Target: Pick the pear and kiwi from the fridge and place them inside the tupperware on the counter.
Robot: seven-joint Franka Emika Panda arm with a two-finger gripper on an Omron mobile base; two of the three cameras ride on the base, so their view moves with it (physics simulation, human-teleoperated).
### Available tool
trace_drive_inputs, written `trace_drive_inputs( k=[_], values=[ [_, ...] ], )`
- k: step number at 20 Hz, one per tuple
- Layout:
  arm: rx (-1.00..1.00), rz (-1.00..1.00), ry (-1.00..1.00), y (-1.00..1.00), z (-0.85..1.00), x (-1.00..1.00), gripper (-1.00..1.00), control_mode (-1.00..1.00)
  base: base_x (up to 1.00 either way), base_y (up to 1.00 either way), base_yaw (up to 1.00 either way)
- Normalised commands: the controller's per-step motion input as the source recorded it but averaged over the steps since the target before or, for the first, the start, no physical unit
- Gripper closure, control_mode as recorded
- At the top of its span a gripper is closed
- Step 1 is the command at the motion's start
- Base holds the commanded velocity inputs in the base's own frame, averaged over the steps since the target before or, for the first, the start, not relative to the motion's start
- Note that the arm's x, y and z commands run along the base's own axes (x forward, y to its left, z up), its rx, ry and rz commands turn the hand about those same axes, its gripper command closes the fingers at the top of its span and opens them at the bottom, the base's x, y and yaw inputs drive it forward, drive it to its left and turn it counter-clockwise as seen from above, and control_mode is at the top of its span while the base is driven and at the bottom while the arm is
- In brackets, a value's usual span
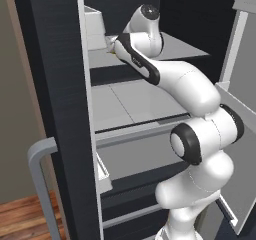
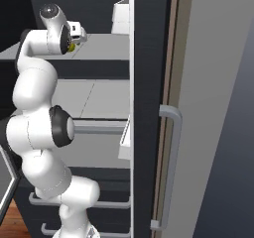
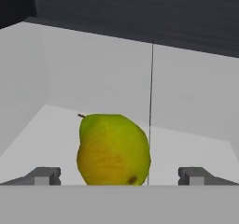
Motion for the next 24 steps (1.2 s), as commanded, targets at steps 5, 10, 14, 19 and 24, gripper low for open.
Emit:
trace_drive_inputs(
  k=[5,10,14,19,24],
  values=[
    [0.0,0.0,0.01,0.0,-0.07,0.2,-1.0,-1.0,0.0,0.0,0.0],
    [0.0,0.0,0.06,0.02,-0.09,0.19,-1.0,-1.0,0.0,0.0,0.0],
    [0.0,0.0,0.05,0.03,-0.1,0.14,-1.0,-1.0,0.0,0.0,0.0],
    [0.0,0.0,0.01,0.09,-0.14,0.01,1.0,-1.0,0.0,0.0,0.0],
    [0.0,0.0,-0.01,0.05,-0.1,0.0,1.0,-1.0,0.0,0.0,0.0]
  ],
)
